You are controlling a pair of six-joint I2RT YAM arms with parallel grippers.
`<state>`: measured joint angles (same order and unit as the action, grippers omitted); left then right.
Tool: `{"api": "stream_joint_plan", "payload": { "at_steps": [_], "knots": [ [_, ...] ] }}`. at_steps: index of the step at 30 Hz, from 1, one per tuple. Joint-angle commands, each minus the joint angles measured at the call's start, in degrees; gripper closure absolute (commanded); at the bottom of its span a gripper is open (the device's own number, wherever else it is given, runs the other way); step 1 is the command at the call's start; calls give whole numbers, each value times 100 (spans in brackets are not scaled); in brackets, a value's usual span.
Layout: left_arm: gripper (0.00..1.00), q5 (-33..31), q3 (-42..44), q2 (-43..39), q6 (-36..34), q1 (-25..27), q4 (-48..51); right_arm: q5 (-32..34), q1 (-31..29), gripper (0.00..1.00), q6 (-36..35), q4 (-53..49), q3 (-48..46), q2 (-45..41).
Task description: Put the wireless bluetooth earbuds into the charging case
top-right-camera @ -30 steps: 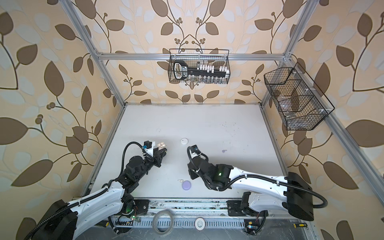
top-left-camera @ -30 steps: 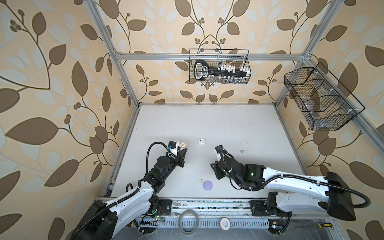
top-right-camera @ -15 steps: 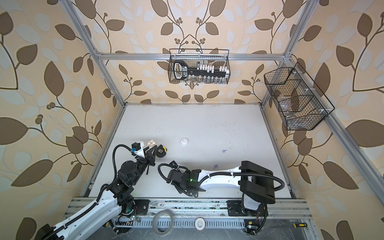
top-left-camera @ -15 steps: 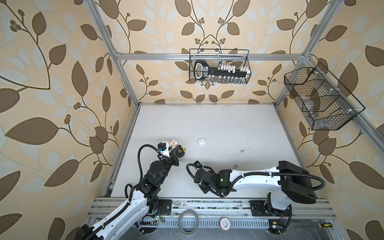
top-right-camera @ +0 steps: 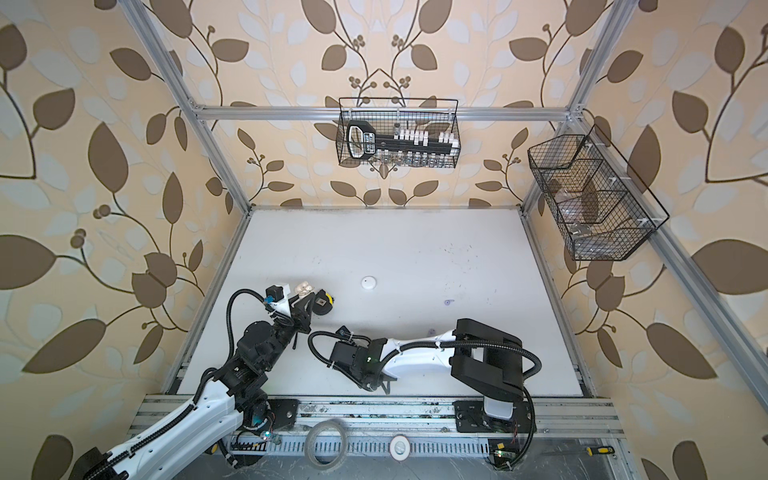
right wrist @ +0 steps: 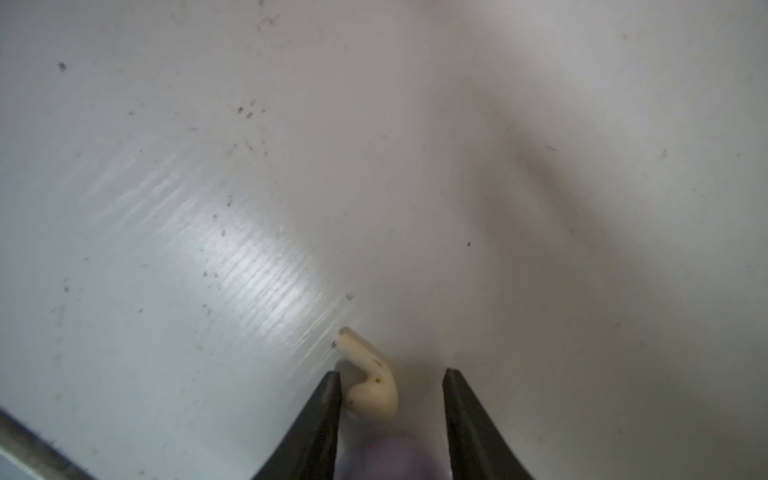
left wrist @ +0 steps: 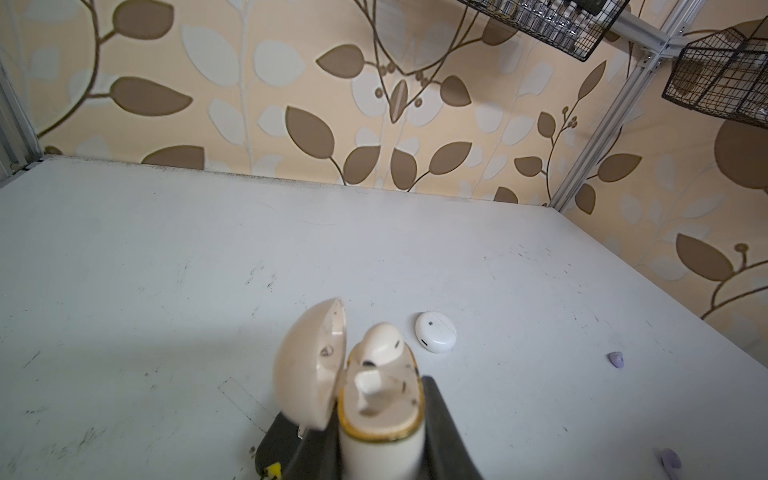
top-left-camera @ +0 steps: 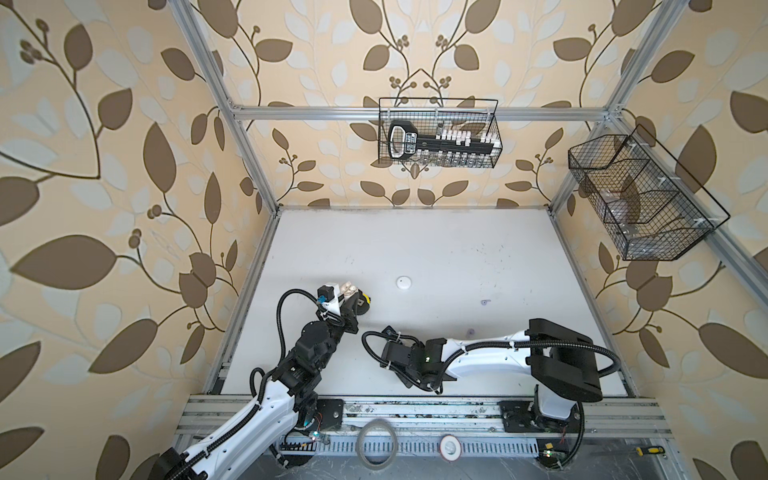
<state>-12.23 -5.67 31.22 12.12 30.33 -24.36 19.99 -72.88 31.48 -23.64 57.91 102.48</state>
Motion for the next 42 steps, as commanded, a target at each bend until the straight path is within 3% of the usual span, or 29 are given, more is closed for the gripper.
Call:
{"api": "stream_joint_plan", "payload": {
  "at_steps": [1,13,20,31,42],
  "knots": [
    [100,80,-78,-32,-95,-15,-173,126,239,59,-25,-172,-299,-70],
    [100,132,-105,49,-113,-15,-213,361,1077,58,29,-197,-897,-551],
    [100,195,-119,138,-89,-14,-267,316,1051,52,235,-162,-1312,-1058],
    [100,197,-110,-20,-87,-8,-182,173,1416,56,409,139,-1726,-1546],
    [100,238,-135,24,-88,-13,-205,-104,1302,56,347,361,-1413,-970]
  ]
}}
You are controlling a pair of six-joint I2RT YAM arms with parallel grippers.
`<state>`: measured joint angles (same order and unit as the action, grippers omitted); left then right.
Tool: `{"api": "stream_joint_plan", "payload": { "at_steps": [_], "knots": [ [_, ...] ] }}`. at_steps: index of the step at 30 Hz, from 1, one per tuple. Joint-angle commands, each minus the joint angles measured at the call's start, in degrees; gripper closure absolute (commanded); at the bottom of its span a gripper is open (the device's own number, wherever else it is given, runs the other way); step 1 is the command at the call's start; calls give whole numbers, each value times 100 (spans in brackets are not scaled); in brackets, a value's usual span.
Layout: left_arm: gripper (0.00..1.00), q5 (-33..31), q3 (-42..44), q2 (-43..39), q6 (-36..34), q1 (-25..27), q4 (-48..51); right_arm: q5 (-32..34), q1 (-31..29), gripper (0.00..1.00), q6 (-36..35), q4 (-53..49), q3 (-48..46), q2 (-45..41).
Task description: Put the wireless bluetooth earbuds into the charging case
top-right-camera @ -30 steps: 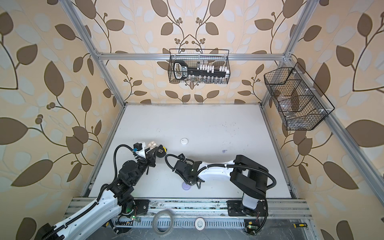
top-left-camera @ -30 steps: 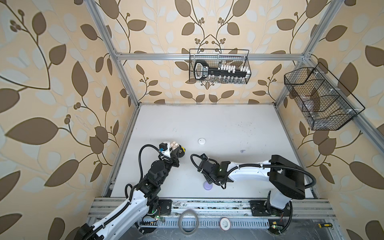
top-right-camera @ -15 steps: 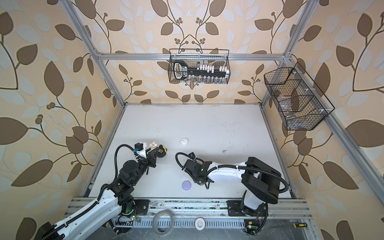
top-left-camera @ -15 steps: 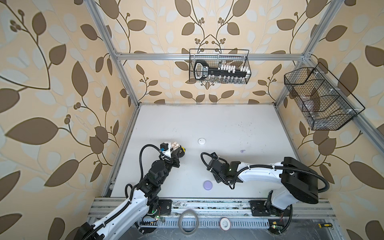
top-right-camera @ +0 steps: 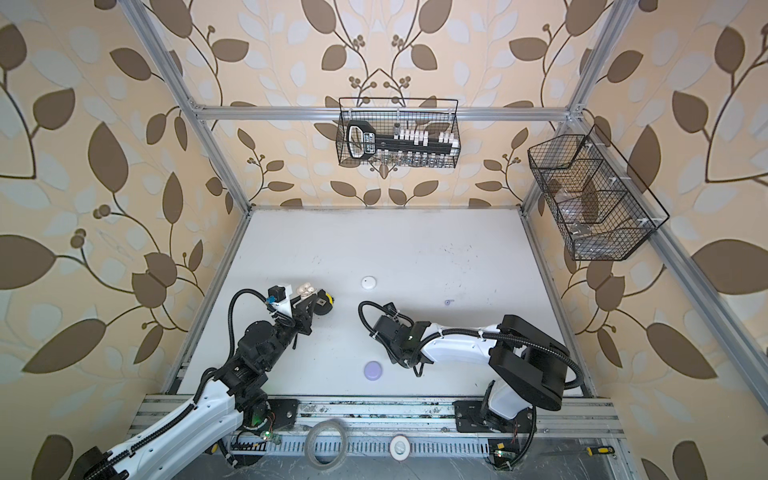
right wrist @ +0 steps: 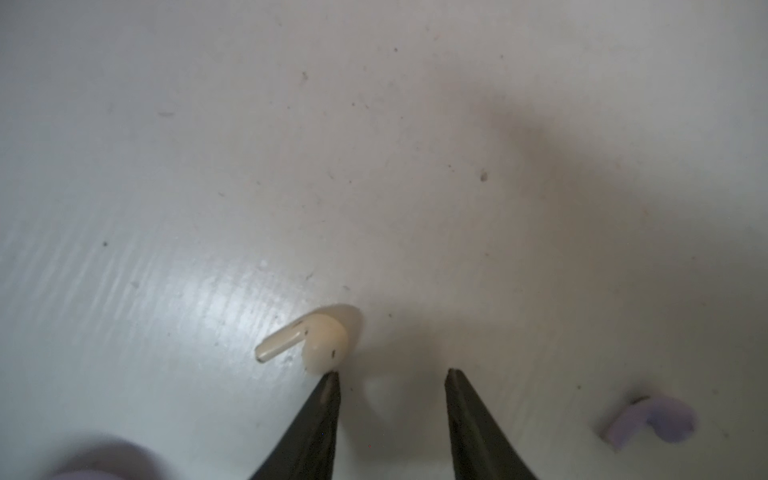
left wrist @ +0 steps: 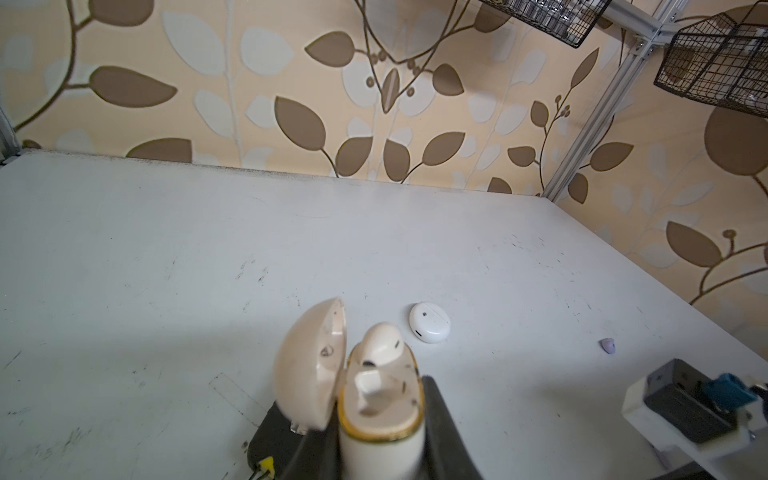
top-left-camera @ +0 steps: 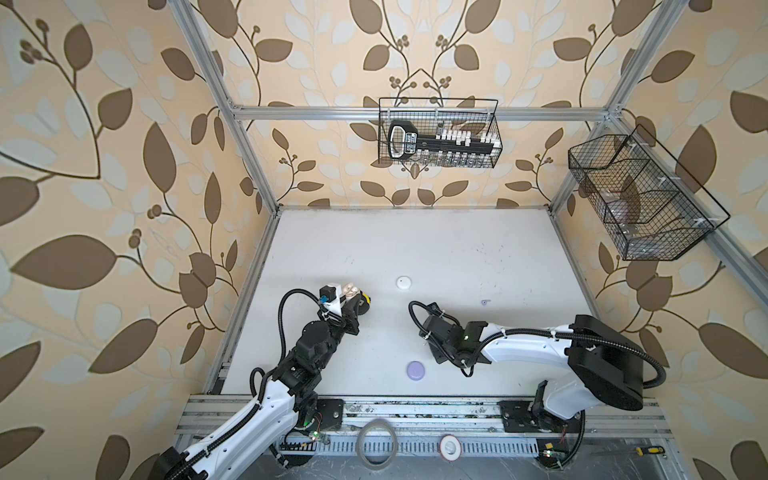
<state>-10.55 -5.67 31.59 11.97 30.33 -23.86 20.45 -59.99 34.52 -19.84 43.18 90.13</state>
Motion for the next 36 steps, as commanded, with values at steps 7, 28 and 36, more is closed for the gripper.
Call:
{"api": "stream_joint_plan", "payload": {
  "at_steps": [7,28,36],
  "knots": [
    [100,74,-128,-39,-72,-3,-234,-11,154,58,-23,-11,584,898],
    [100,130,-145,4,-45,3,-287,272,499,59,124,-95,278,989],
    [100,98,-132,-65,-44,12,-234,259,814,60,105,13,3,894]
  ]
}}
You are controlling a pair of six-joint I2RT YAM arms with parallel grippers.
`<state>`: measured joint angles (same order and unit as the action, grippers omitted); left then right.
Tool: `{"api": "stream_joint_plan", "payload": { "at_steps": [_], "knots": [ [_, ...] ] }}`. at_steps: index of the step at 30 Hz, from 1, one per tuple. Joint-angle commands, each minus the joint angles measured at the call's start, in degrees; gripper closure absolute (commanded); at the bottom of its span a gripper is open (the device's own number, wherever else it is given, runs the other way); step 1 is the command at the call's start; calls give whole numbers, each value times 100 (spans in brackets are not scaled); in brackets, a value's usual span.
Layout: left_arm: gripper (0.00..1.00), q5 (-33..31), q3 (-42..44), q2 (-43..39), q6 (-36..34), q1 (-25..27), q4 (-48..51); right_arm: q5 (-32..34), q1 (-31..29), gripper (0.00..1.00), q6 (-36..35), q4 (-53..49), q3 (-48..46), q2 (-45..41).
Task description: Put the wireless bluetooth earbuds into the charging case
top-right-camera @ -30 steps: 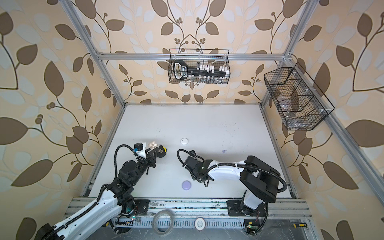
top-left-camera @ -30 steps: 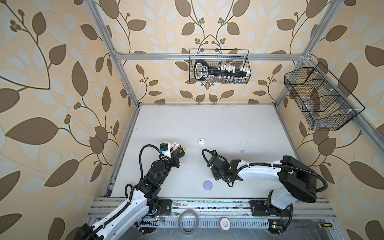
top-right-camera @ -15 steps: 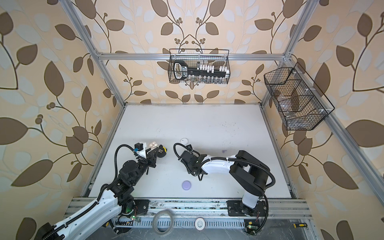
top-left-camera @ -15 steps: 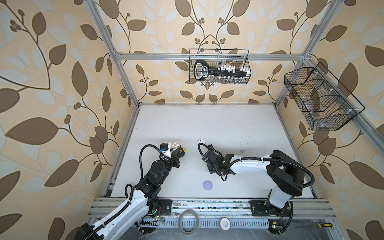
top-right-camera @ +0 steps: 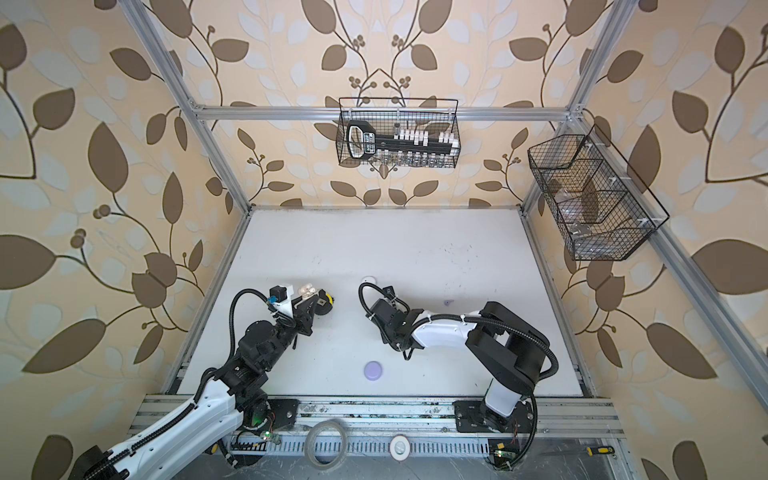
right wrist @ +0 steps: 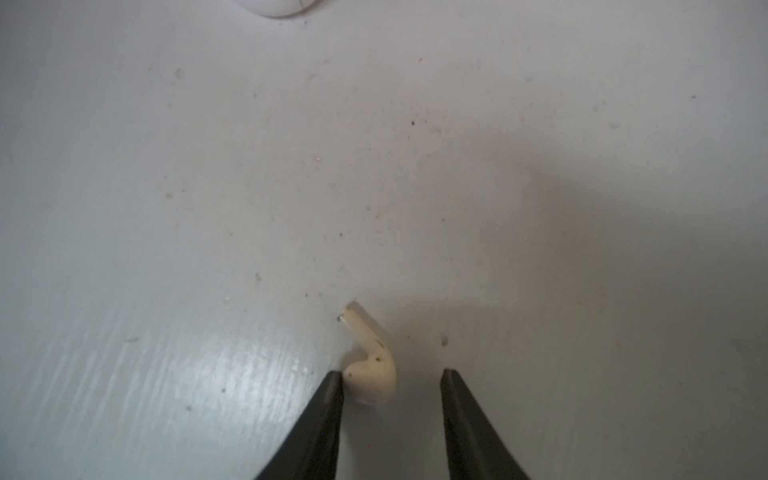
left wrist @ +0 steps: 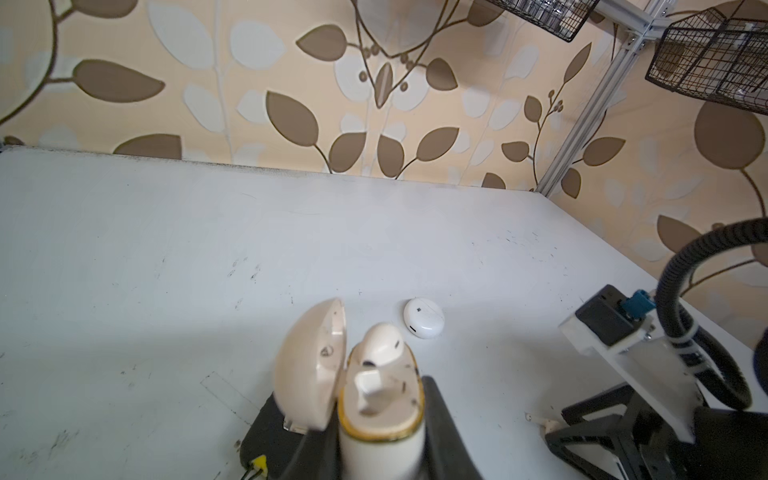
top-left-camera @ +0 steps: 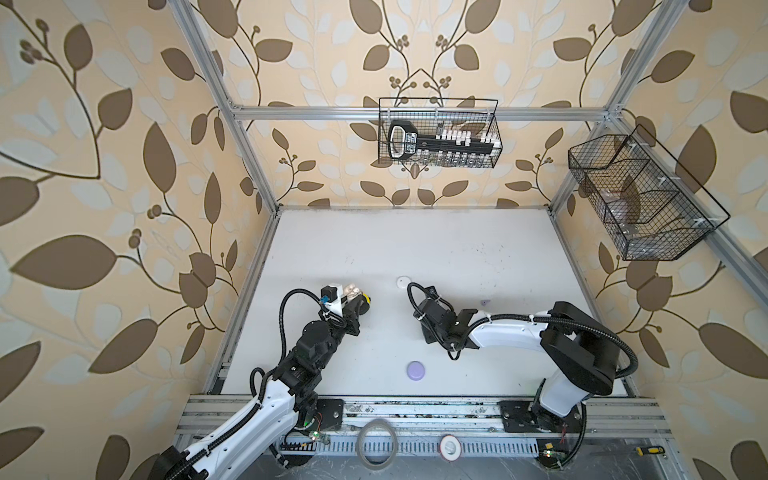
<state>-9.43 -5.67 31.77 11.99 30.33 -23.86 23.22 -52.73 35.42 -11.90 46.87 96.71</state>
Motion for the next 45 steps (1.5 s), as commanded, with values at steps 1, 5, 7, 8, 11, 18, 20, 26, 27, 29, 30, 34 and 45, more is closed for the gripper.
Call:
{"api": "stream_joint_plan", "payload": {
  "at_steps": [1,5,7,8,11,18,20,26,27,29,30,34,45],
  "knots": [
    [100,-15,-127,-92,-42,9,-238,-11,108,60,15,-786,-381,205],
    [100,-12,-136,-32,-50,17,-280,27,168,59,16,-816,-454,114],
    [100,-15,-150,4,-49,17,-279,44,218,60,11,-847,-476,104],
    [100,-7,-146,10,-50,15,-286,59,228,60,22,-870,-506,87],
    [100,-12,-137,5,-56,17,-287,66,228,60,69,-890,-629,-37],
    [100,-25,-136,9,-56,12,-274,44,358,67,191,-826,-1021,-427],
    [100,-46,-133,-12,-56,16,-257,53,436,72,228,-845,-1058,-477],
    [100,-1,-141,8,-29,19,-316,-108,708,73,38,-643,-986,-356],
    [100,-5,-140,21,-30,21,-320,-129,720,73,21,-622,-934,-305],
    [100,-15,-146,48,-22,25,-322,-222,720,74,-8,-513,-846,-212],
    [100,-15,-145,49,-26,25,-322,-279,720,74,-24,-460,-815,-177],
    [100,-24,-150,14,-30,18,-306,-352,676,75,-47,-394,-558,102],
    [100,-19,-162,5,-39,30,-306,-311,441,73,-105,-572,374,837]
  ]
}}
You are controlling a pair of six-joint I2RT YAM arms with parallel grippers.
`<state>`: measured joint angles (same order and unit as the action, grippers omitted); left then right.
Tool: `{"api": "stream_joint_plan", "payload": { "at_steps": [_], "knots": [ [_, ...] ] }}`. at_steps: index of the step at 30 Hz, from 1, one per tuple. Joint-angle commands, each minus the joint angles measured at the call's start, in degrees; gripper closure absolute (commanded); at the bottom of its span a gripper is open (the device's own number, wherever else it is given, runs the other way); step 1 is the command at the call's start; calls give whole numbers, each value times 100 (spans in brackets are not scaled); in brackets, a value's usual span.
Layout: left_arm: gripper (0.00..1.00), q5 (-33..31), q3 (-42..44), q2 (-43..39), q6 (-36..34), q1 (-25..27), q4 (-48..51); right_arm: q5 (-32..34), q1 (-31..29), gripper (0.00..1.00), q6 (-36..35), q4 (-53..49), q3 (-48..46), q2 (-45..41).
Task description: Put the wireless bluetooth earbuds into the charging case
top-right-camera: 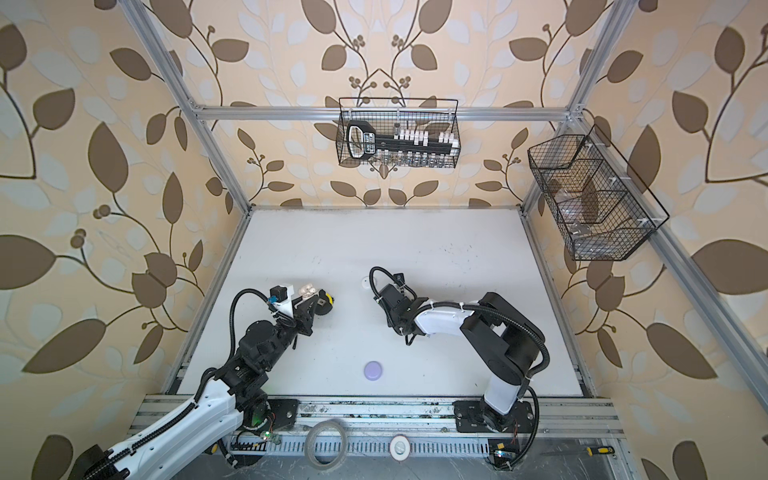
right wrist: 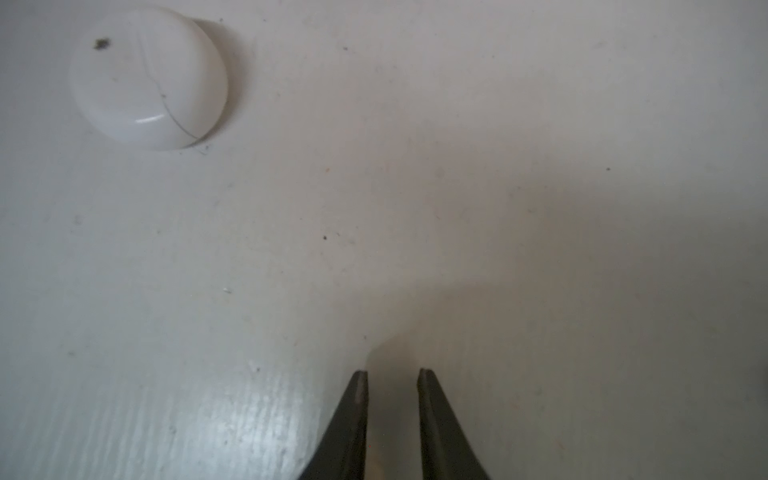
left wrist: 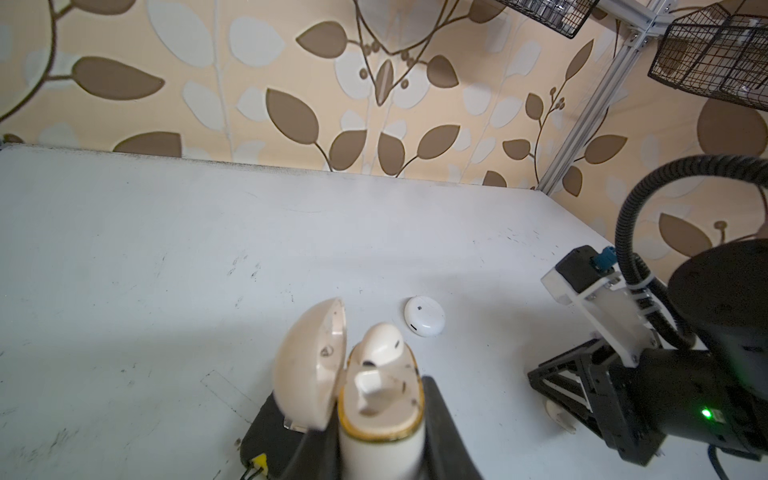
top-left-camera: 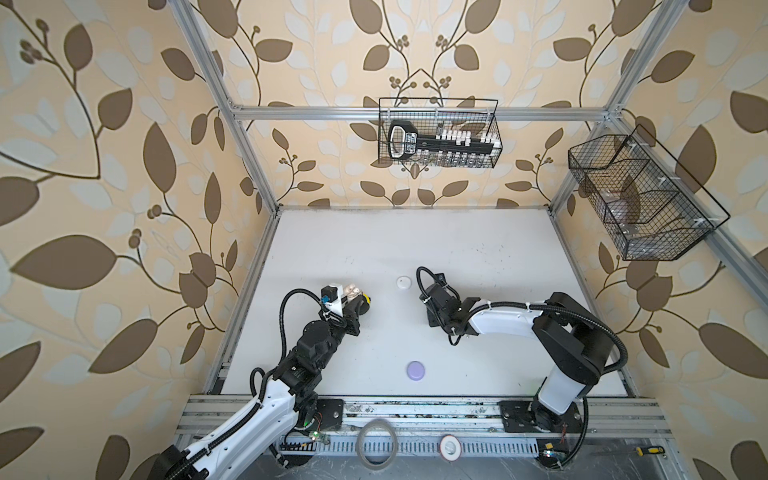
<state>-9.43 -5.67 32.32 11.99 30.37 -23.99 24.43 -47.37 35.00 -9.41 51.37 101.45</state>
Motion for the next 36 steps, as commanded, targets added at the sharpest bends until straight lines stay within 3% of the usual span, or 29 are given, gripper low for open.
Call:
{"api": "stream_joint_plan", "payload": {
  "at_steps": [1,7,11,15,21,24,32,36],
  "knots": [
    [100,-15,-162,-50,-39,28,-296,-392,-90,71,-64,-876,-37,320],
    [100,5,-157,-67,-30,30,-283,-371,-51,57,-359,-1316,162,-166],
    [100,6,-162,-50,-28,24,-284,-751,-49,46,-857,-2306,671,-54],
    [100,59,-173,-67,-11,38,-275,-762,80,45,-1128,-3118,978,-34],
    [100,89,-180,-111,-53,61,-239,-1460,268,44,-1571,-2840,1049,-129],
    [100,240,-198,-87,-159,71,-286,-1491,346,48,-1675,-2852,1194,63],
    [100,1643,-230,240,-808,205,-1069,-1878,392,49,-1818,-2455,1151,164],
    [100,2394,-255,346,-1176,368,-1384,-1829,451,57,-1800,-2366,1083,152]
  ]
}}
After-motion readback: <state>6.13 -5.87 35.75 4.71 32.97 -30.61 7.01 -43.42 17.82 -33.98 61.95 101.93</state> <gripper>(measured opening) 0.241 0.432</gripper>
